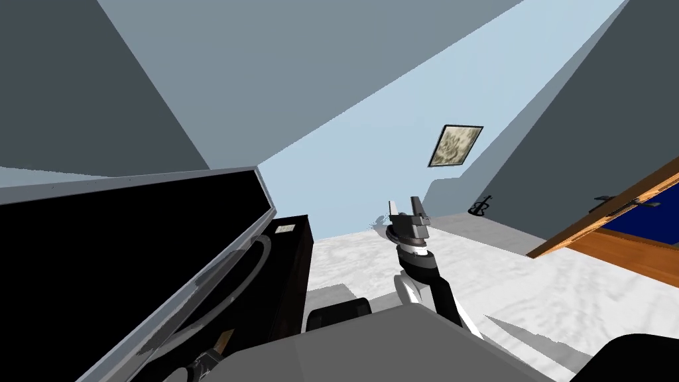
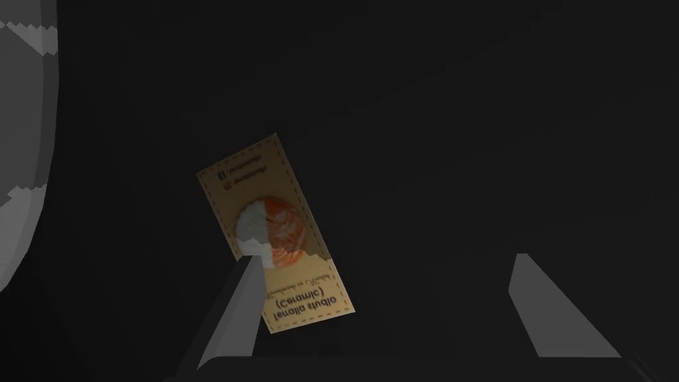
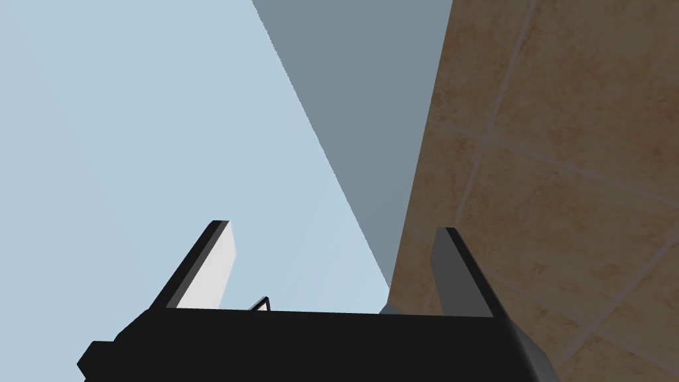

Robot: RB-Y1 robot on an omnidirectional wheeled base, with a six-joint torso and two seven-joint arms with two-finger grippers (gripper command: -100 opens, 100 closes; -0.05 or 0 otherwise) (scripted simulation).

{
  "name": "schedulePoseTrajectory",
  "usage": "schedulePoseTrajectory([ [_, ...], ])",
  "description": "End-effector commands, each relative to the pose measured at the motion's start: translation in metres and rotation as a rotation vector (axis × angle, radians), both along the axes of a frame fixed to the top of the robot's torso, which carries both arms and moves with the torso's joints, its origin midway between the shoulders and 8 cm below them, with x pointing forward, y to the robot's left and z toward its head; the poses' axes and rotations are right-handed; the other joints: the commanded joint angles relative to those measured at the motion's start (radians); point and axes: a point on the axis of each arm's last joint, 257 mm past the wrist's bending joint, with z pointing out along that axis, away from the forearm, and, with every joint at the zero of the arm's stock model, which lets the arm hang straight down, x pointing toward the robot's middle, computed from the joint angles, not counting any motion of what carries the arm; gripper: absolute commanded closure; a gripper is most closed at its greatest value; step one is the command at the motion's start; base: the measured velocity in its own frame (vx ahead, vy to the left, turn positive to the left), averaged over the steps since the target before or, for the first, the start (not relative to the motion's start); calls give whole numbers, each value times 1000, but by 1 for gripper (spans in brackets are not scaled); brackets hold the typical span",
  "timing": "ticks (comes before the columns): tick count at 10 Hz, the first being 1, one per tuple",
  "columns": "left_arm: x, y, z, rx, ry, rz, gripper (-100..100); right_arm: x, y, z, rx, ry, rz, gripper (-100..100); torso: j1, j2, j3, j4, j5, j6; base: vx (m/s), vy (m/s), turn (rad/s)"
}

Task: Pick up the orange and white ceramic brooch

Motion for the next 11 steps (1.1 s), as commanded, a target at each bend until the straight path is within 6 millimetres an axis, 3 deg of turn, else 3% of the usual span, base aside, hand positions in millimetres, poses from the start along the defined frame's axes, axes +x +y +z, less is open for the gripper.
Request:
schedulePoseTrajectory([
  [1, -9, 1, -3, -18, 31, 24, -100, 0, 0, 0, 0, 0, 0, 0, 0, 0, 0, 0, 0, 0, 111, 13, 25],
  [3, -43, 13, -7, -59, 104, 111, -100, 0, 0, 0, 0, 0, 0, 0, 0, -1, 0, 0, 0, 0, 204, 30, 64],
  [4, -46, 11, -8, -66, 115, 112, -100, 0, 0, 0, 0, 0, 0, 0, 1, -6, -3, -1, 0, 0, 170, 30, 23],
  [8, -104, 20, -11, -140, 235, 244, -100, 0, 0, 0, 0, 0, 0, 0, 2, -3, -1, 0, 0, 0, 169, 33, 61],
  [11, -129, 20, -11, -173, 284, 297, -100, 0, 0, 0, 0, 0, 0, 0, 1, -1, -1, 0, 0, 0, 139, 32, 42],
])
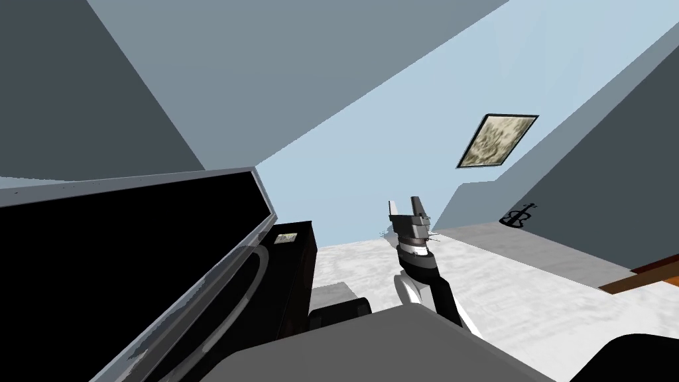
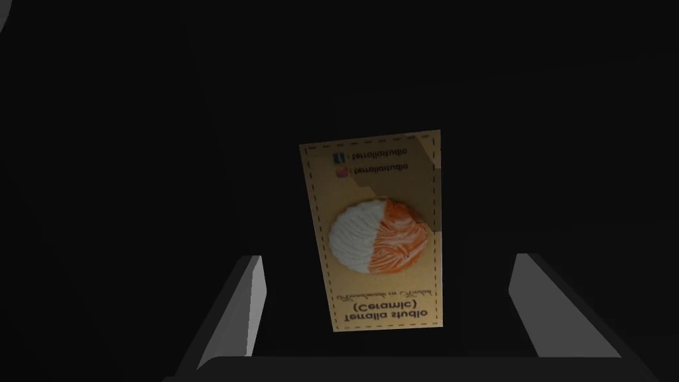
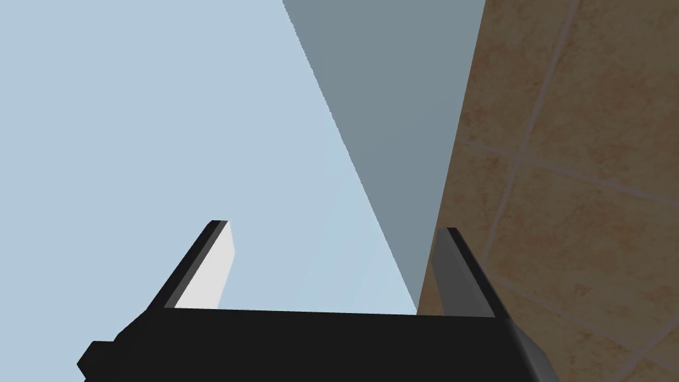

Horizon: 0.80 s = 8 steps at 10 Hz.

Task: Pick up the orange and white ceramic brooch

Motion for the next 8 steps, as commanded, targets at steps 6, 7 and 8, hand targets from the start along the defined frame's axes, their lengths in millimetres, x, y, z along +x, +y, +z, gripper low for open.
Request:
schedulePoseTrajectory([
  [6, -3, -20, -17, -2, 2, -6, -100, 0, 0, 0, 0, 0, 0, 0, 3, 6, 4, 1, 1, 0, 21, 33, 18],
  [7, -3, -20, -18, -1, 1, -6, 100, 0, 0, 0, 0, 0, 0, 0, 0, 7, 4, 2, 0, 0, 0, 0, 0],
  [8, -3, -20, -18, 0, 1, -6, 100, 0, 0, 0, 0, 0, 0, 0, -2, 8, 5, 2, 0, 0, 0, 0, 0],
])
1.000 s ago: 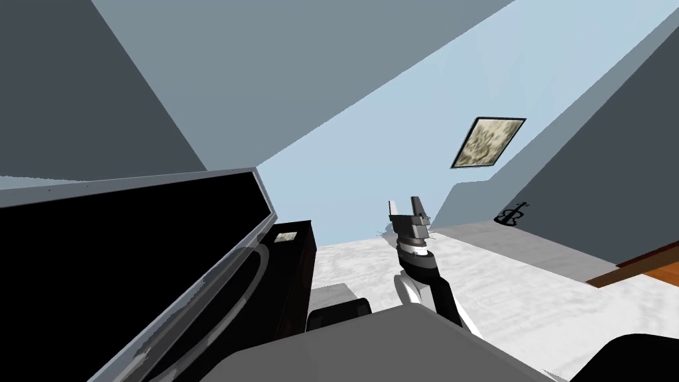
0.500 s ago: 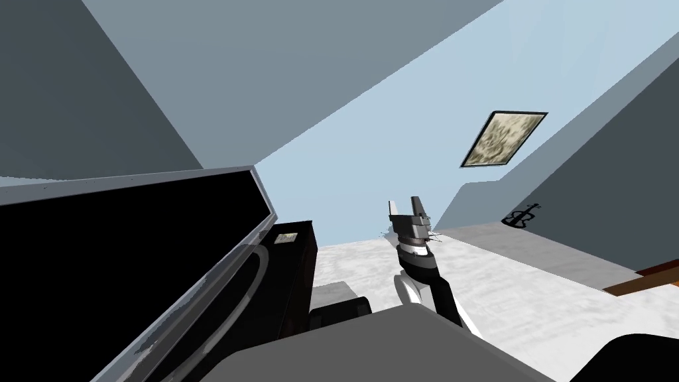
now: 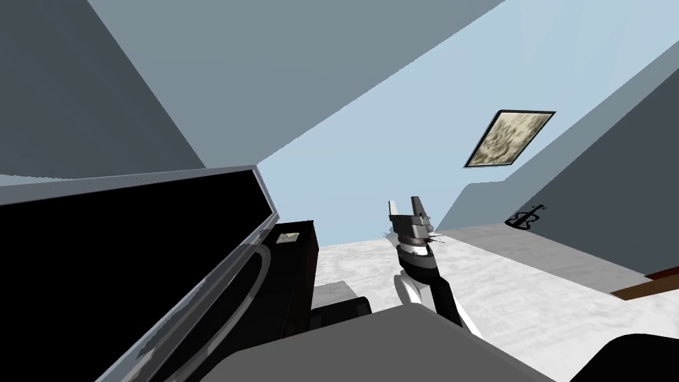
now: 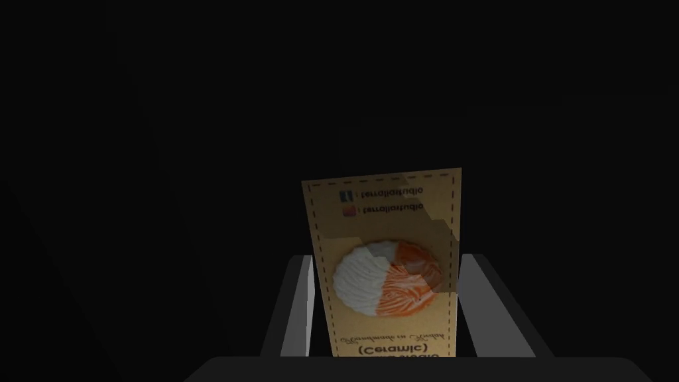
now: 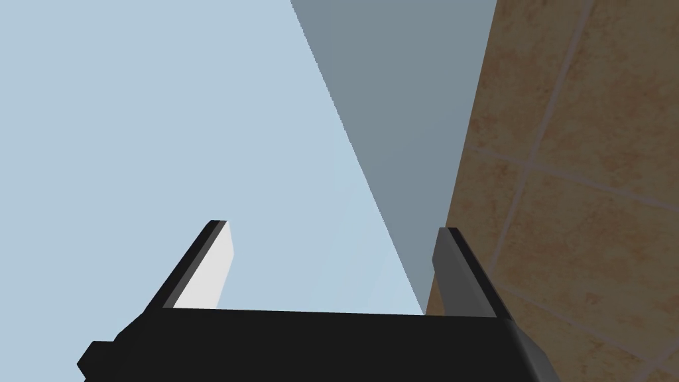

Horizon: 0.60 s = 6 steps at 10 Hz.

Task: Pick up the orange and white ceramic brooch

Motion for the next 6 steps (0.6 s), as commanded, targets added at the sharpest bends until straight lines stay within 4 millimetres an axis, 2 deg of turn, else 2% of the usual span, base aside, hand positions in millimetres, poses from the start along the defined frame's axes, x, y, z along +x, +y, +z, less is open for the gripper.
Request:
schedulePoseTrajectory([
  [1, 0, 0, 0, 0, 0, 0, 100, 0, 0, 0, 0, 0, 0, 0, 0, 0, 0, 0, 0, 0, 0, 0, 0],
  [3, 0, 0, 0, 0, 1, -1, 100, 0, 0, 0, 0, 0, 0, 0, 0, 0, 0, 0, 0, 0, 0, 0, 0],
  [4, 0, 0, 0, 0, 1, -2, 0, 0, 0, 0, 0, 0, 0, 0, 0, 0, 0, 0, 0, 0, 0, 0, 0],
  [5, 1, 13, 11, -1, 1, 3, 100, 0, 0, 0, 0, 0, 0, 0, 0, 0, 0, 0, 0, 0, -13, -37, -45],
  [6, 2, 17, 16, -1, 1, 5, 100, 0, 0, 0, 0, 0, 0, 0, -2, 0, 0, 0, -1, 0, -22, -64, -45],
])
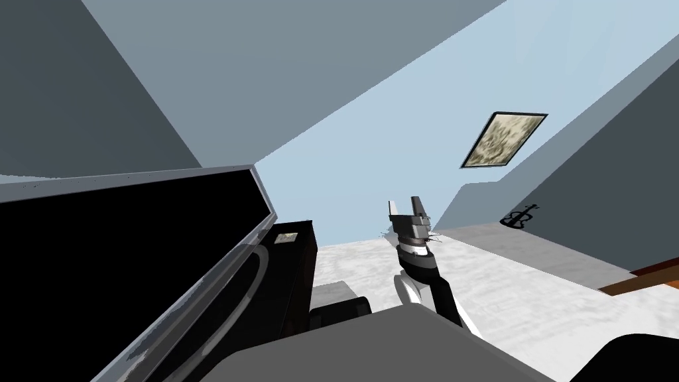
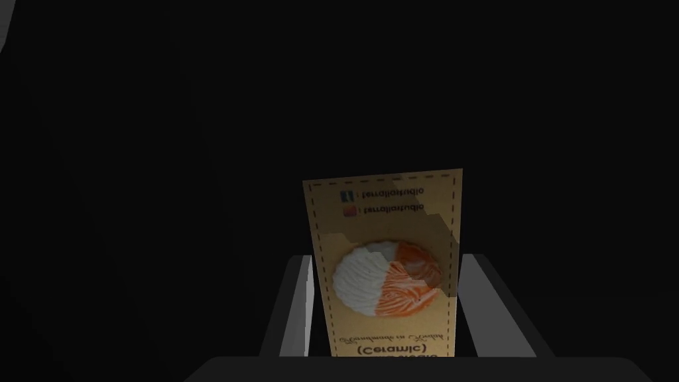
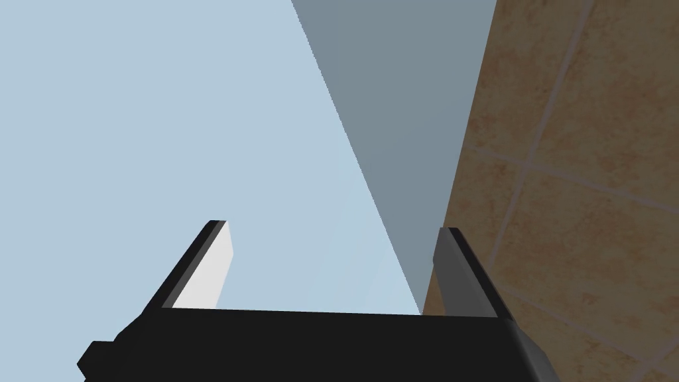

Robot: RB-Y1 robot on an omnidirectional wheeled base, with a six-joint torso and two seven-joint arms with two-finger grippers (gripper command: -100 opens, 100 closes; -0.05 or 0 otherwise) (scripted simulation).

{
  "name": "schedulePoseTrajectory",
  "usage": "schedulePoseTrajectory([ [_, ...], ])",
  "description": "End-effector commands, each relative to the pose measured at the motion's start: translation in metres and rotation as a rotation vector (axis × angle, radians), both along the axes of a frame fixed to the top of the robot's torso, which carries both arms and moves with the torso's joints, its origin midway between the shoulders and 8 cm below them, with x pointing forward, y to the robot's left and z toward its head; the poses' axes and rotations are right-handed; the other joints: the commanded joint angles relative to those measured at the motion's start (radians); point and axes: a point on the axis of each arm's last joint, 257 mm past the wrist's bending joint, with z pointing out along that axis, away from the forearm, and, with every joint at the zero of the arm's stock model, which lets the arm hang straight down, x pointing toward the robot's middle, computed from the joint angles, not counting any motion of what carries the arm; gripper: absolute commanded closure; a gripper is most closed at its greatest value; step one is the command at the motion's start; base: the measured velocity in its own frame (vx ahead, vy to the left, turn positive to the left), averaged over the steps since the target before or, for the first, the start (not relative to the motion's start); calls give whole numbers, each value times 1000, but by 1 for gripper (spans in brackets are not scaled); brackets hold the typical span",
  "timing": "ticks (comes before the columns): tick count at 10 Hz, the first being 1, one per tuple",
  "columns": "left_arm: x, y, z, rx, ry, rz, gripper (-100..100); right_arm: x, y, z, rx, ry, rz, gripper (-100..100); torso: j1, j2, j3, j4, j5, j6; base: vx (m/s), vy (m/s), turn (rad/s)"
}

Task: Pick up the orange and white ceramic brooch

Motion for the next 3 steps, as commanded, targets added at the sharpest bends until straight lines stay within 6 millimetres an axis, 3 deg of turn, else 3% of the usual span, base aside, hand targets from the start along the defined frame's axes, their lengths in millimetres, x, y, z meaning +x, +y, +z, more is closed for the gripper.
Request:
schedulePoseTrajectory([
  [1, 0, 2, 5, -3, 2, 0, 100, 0, 0, 0, 0, 0, 0, 0, 0, 0, 0, 0, 0, 0, -20, -48, -4],
  [2, 1, 2, 3, -1, 1, -2, 100, 0, 0, 0, 0, 0, 0, 0, 0, 0, 0, 0, 0, 0, -9, -17, 2],
  [3, 0, 1, 3, -3, 2, -1, 0, 0, 0, 0, 0, 0, 0, 0, 2, 0, 0, 0, 1, 0, 0, 0, 0],
])
